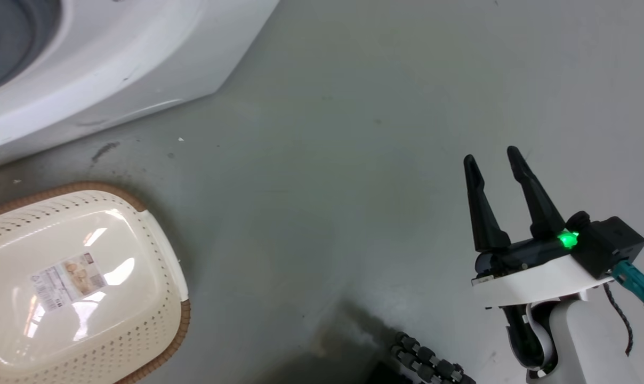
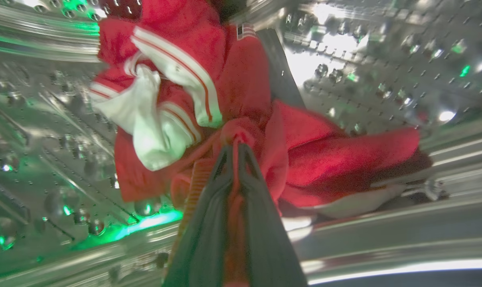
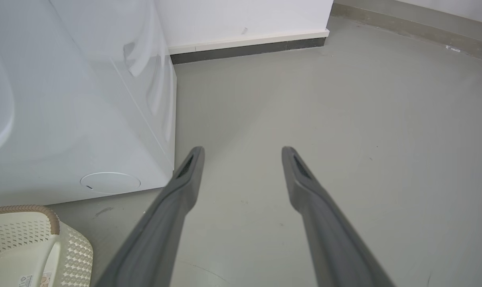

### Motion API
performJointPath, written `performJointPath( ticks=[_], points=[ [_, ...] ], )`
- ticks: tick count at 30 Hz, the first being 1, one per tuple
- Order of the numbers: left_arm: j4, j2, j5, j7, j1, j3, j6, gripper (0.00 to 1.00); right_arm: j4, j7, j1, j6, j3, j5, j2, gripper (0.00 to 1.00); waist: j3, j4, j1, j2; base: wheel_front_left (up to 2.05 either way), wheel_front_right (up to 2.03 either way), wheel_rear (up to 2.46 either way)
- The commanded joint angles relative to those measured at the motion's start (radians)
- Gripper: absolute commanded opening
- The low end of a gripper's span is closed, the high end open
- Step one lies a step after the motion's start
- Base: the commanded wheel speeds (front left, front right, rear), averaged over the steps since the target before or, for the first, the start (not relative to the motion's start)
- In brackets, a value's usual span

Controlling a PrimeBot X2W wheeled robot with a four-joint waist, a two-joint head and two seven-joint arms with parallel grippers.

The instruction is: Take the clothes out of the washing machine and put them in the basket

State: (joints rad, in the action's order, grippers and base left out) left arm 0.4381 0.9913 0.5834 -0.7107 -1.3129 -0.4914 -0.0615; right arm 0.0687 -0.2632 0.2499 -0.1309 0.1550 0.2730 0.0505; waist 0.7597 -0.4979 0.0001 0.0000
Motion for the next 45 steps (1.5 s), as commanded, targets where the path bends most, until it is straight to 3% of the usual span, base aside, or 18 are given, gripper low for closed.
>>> performJointPath(
  ticks=[1,10,17,25,31,37,45],
  points=[
    [0.006,-0.018,-0.007,0.052,0.018,0.005,-0.007,0.0,-0.001,-0.002,0.012,0.0,-0.011,-0.009,0.0,1.0,-0.027,0.019,-0.0001,0.0,0.0,0.0,0.0],
    [0.101,-0.114,0.016,0.327,0.134,0.021,-0.03,0.0,0.015,-0.002,-0.012,0.0,-0.043,-0.032,0.0,1.0,-0.129,0.063,-0.0001,0.0,0.0,0.0,0.0],
    [0.198,-0.2,0.058,0.602,0.305,0.053,-0.052,0.0,0.029,-0.002,-0.052,0.0,-0.084,-0.07,0.0,1.0,-0.26,0.109,-0.0001,0.0,0.0,0.0,0.0],
    [0.221,-0.302,0.085,0.847,0.469,0.07,-0.083,0.0,0.041,-0.001,-0.104,0.0,-0.126,-0.121,0.0,1.0,-0.384,0.184,-0.0001,0.0,0.0,0.0,0.0],
    [0.187,-0.364,0.099,0.942,0.544,0.088,-0.104,0.0,0.042,0.0,-0.126,0.0,-0.147,-0.154,0.0,1.0,-0.446,0.234,-0.0001,0.0,0.0,0.0,0.0],
    [0.096,-0.409,0.075,0.973,0.639,0.098,-0.126,0.0,0.02,0.027,-0.151,0.0,-0.17,-0.178,0.0,1.0,-0.511,0.281,-0.0001,0.0,0.0,0.0,0.0],
    [-0.154,-0.453,0.016,0.977,0.851,0.155,-0.18,0.0,-0.02,0.068,-0.19,0.0,-0.202,-0.195,0.0,1.0,-0.581,0.332,-0.0001,0.0,0.0,0.0,0.0]
  ],
)
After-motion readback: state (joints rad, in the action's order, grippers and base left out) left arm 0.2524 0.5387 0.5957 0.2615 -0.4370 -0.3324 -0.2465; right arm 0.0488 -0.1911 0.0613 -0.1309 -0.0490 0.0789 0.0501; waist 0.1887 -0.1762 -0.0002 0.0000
